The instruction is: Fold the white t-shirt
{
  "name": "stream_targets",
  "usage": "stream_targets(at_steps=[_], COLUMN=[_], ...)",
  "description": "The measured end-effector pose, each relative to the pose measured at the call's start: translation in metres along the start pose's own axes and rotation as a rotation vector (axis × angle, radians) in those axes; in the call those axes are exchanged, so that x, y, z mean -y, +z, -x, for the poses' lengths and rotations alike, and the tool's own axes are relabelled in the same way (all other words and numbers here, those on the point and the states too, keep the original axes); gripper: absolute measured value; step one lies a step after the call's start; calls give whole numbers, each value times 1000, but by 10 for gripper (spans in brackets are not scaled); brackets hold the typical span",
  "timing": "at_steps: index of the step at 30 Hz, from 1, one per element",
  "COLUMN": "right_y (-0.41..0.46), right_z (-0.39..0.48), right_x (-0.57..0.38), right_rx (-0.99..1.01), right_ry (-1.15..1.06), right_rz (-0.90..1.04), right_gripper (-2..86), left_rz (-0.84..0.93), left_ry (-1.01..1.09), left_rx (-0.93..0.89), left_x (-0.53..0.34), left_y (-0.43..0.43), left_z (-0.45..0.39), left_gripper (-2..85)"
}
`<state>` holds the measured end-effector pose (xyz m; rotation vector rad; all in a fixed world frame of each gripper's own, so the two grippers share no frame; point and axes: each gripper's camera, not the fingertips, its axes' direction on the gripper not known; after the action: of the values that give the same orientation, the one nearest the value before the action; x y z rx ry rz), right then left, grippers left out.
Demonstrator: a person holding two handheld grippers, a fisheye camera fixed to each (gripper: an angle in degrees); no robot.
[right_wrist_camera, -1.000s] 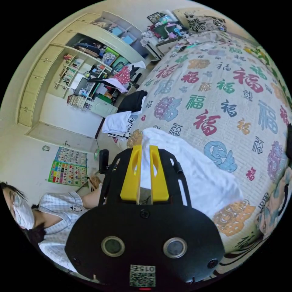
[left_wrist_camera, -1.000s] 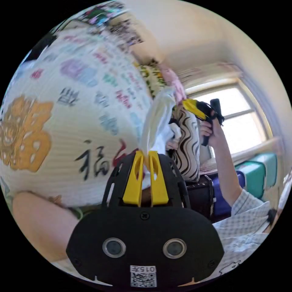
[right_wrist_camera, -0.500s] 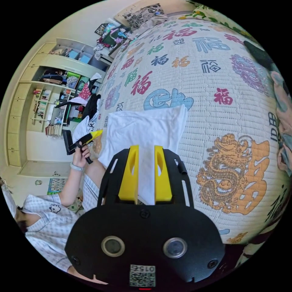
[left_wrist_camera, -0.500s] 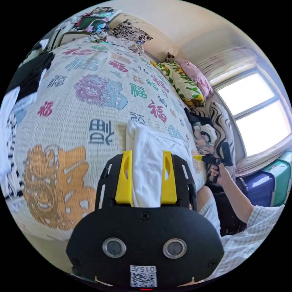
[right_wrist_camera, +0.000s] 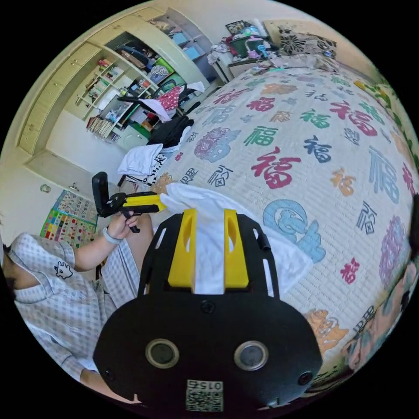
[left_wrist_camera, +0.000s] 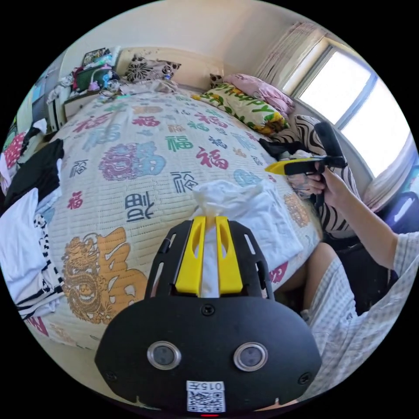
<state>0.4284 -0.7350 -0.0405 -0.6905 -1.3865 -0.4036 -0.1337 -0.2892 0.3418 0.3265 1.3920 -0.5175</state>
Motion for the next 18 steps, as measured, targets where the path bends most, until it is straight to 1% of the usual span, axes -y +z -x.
stream_targets(at_steps=[3,6,9,11,15,18], right_y=[29,56,73,81,93,98], right_z=[12,20,20,17,9,3], right_x=[43,79,104,115,124,122], right_rx=[44,19,17,22,48,60], right_ry=[-105,-167,-178,-167,-140,-128], right_rz=[97,199,249,274,298,319], right_gripper=[117,128,128,127,123,126], left_rz=[-1,-18,-2,-11,50,58], left_ry=[-12,-9,-28,-48,-56,-54], left_rx=[37,73,88,52,38,-43], left_x=[-3,0,10,17,25,20], left_y=[2,6,14,19,39,37], left_z=[1,-1,7,16,25,26], left_gripper=[70,85,99,103,87,39])
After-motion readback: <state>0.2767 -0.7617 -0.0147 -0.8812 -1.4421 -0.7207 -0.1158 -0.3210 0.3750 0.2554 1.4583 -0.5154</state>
